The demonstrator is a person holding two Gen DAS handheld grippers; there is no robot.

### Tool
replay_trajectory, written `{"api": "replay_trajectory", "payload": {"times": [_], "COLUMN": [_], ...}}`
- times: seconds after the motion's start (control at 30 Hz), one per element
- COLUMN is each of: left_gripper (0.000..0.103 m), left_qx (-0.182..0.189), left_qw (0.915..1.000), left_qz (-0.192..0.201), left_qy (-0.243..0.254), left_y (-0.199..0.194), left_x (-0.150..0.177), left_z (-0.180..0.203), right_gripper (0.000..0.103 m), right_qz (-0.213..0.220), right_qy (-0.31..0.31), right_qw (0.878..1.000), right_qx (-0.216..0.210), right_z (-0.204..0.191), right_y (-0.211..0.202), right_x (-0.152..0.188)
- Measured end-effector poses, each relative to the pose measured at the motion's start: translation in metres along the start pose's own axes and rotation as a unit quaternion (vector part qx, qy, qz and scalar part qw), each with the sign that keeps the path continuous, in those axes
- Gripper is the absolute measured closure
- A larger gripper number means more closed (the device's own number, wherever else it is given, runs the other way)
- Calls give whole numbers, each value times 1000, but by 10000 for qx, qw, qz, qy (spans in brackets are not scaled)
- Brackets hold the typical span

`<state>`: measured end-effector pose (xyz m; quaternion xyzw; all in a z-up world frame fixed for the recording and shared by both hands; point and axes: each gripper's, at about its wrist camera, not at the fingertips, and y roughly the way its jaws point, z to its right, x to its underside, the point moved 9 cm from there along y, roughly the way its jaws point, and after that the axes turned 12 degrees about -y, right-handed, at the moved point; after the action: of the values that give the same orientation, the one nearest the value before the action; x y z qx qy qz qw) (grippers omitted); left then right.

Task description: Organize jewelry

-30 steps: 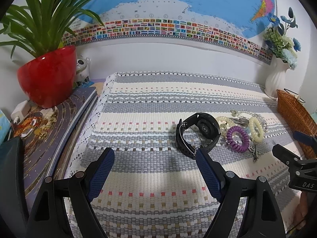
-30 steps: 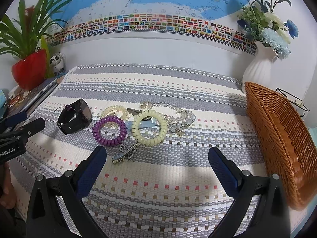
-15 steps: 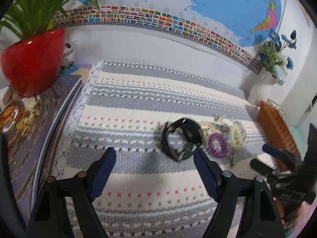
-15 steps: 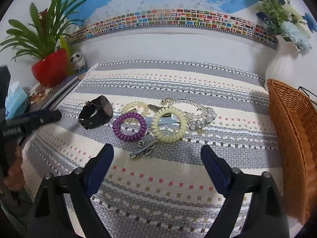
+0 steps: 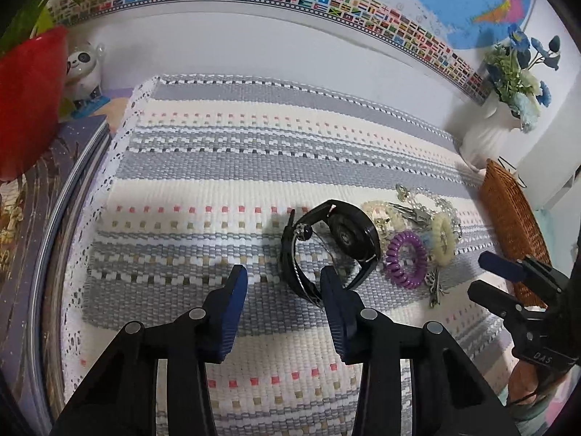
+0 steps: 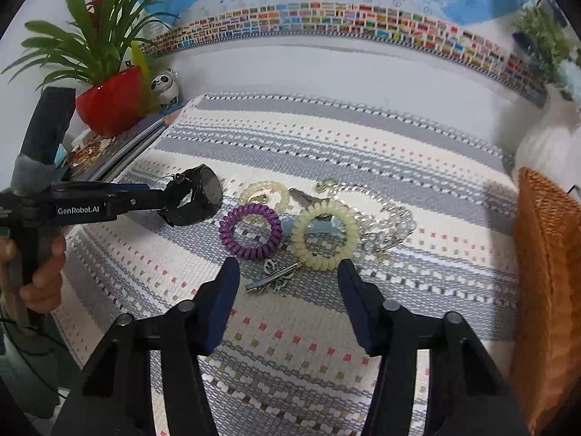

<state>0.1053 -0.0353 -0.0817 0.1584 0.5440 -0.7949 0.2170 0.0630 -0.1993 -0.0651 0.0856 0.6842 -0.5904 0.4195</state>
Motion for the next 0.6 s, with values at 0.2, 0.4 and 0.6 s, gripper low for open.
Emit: {"api": "replay_trajectory", "payload": {"times": [0.2, 0.4, 0.6], "left_gripper": [71, 83, 85], "left_qx": [106, 159, 269], "left_qw": [9999, 9997, 9996], "left_qz": [-14, 65, 58], "left_qy": [16, 143, 86], "left_y": [4, 3, 6], "left_x": [-2, 0, -1], "left_z": [2, 9, 8], "right_gripper": [53, 63, 70], "right_qz": [-86, -211, -286], "right_qy": [-15, -109, -147], "right_qw": [10000, 9997, 9995], "right_qx": [-41, -25, 15], "right_z": [1, 0, 1], "right_y": [13, 28, 38], "right_x": [-3, -8, -7]}}
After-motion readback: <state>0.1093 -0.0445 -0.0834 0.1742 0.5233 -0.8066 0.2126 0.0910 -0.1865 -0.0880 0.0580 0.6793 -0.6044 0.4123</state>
